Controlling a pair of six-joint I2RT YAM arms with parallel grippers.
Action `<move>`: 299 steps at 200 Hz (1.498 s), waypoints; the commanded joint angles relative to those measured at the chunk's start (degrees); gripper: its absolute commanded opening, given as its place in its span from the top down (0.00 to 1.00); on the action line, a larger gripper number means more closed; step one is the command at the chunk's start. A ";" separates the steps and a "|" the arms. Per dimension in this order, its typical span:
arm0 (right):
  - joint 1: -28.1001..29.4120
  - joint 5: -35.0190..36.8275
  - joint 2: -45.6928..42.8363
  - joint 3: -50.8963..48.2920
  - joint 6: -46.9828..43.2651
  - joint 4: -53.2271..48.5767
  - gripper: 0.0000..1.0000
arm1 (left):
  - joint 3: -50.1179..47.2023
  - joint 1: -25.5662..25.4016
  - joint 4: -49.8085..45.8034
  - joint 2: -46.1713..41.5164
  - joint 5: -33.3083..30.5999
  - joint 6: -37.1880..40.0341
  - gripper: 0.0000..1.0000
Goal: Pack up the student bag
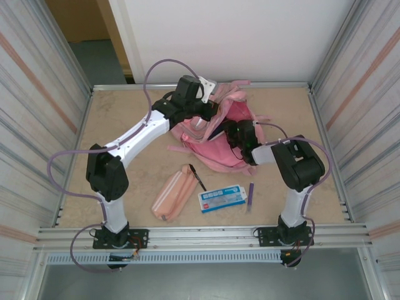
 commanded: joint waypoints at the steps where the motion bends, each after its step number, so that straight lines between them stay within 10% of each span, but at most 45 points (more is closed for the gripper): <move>1: 1.13 3.87 -7.29 -1.95 -1.25 -6.56 0.53 | -0.53 1.61 6.75 -3.50 -0.36 -0.25 1.00; 80: 1.90 0.16 -22.09 -6.05 -6.07 -17.76 0.48 | 0.60 2.10 6.65 0.06 -1.47 -0.27 1.00; 135: 3.24 -2.55 -39.82 -3.35 -23.21 -46.83 0.42 | 0.80 3.44 2.65 2.41 2.86 7.40 1.00; 164: 1.74 -0.46 -48.70 -4.52 -28.16 -57.49 0.37 | 1.21 3.42 -0.16 2.52 7.67 6.13 0.55; 225: -0.83 -0.27 -60.10 -8.58 -34.29 -68.85 0.34 | -15.13 7.15 -1.28 -8.89 4.77 -3.92 0.39; 299: 2.19 -8.13 -50.30 -9.28 -33.63 -58.39 0.39 | -22.06 21.02 -3.60 -4.68 3.88 -13.60 0.37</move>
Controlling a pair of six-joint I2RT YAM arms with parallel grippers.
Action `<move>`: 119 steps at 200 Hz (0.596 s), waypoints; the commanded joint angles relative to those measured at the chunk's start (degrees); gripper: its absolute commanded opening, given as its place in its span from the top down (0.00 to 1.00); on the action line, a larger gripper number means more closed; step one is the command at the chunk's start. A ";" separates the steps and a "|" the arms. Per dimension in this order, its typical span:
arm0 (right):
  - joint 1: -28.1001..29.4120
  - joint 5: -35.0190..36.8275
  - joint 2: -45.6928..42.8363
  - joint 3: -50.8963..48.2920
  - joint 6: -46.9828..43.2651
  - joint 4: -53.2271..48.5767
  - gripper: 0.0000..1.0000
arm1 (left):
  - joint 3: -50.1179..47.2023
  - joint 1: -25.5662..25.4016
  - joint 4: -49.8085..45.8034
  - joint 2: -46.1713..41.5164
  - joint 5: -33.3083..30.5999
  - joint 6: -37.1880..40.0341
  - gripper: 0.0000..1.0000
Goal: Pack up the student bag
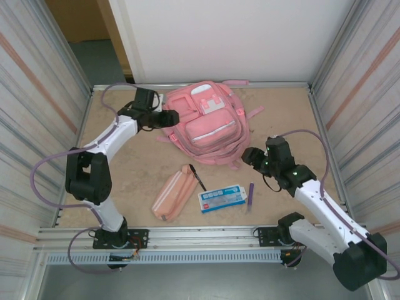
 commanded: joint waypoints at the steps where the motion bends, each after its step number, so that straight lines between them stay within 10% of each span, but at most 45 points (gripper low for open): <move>1: 1.83 -2.82 3.92 0.09 -0.88 4.33 0.39 | -0.89 0.47 -0.80 2.51 -0.59 -1.70 0.37; 81: 2.90 -4.14 15.21 4.14 -2.34 4.49 0.45 | 2.85 2.87 5.13 16.27 -4.81 -9.61 0.38; 119: 4.84 -3.45 17.78 4.47 -0.75 6.28 0.48 | -2.57 2.98 12.38 15.21 -0.07 -12.66 0.59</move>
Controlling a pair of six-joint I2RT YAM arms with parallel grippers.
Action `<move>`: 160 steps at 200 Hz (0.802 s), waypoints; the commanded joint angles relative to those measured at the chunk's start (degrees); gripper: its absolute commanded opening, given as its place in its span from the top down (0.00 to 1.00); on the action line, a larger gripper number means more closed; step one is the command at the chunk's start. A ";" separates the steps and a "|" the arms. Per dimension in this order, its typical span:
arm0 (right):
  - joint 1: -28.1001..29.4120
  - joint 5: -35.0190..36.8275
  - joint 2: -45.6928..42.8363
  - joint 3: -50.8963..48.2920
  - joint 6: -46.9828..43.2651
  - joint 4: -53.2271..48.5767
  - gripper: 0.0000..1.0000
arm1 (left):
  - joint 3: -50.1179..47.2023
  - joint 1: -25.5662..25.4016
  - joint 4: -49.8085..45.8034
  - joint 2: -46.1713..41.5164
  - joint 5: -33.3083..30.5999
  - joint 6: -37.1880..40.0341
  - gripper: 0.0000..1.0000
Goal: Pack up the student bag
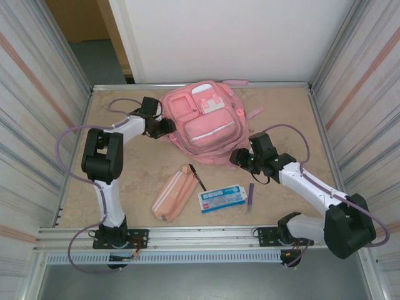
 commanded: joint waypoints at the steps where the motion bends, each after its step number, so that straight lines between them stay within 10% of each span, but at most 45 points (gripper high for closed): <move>1: 1.39 -0.06 1.85 1.48 1.31 1.48 0.48 | -3.25 0.75 5.82 -0.47 2.19 -3.35 0.60; 45: 1.59 -0.82 9.29 4.66 0.40 4.18 0.49 | -13.20 0.84 11.21 -7.18 -0.01 -2.83 1.00; 160: -2.46 -5.27 29.46 14.97 -8.94 13.43 0.54 | -34.83 -9.40 14.08 -31.96 -0.63 -15.49 1.00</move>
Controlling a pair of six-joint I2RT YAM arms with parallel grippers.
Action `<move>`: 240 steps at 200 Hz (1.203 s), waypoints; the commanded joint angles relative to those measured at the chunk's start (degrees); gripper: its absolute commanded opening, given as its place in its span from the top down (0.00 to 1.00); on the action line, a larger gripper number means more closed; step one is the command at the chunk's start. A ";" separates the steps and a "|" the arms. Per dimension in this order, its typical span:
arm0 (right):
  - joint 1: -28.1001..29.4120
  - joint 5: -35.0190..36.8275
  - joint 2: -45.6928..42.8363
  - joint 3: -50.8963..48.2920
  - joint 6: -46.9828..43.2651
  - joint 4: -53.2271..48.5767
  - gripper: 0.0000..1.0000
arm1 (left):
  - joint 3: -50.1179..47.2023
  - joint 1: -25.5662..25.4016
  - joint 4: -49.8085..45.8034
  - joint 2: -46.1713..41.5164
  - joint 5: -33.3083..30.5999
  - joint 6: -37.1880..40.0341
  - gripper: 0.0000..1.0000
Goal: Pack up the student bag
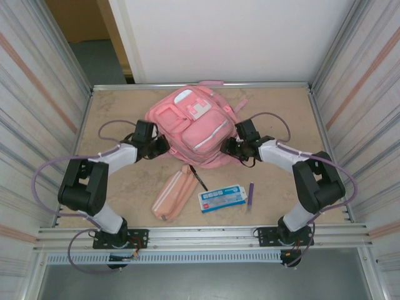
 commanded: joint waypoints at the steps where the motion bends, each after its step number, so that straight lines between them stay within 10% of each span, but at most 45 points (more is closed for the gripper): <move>1: -0.51 -3.79 4.72 2.36 -4.26 5.65 0.54 | -3.66 -4.13 0.33 -7.32 0.65 -6.38 1.00; 32: -2.44 -2.94 7.68 6.23 -6.17 5.63 0.55 | -3.72 -7.56 -4.22 -12.83 -3.64 -6.15 0.99; 56: -4.90 -5.29 8.32 8.10 -5.11 4.90 0.55 | -5.45 -7.51 -7.44 -14.67 -8.26 -5.32 0.52; 128: -0.41 -4.05 -1.84 5.09 -8.44 -2.34 0.53 | -8.15 -3.83 -6.32 -12.52 -13.02 -5.65 0.31; 191: 2.13 -2.51 -5.75 3.76 -8.91 -3.89 0.52 | -7.82 -2.46 2.67 -0.08 -12.14 -8.99 0.35; 215: 3.07 -4.00 -5.90 4.34 -7.27 -4.60 0.52 | -8.94 0.49 11.88 3.08 -2.69 -12.54 0.76; 240: 7.67 -2.70 -7.84 4.90 -7.85 -6.43 0.51 | -6.83 -1.11 9.24 -1.35 -3.64 -11.43 0.95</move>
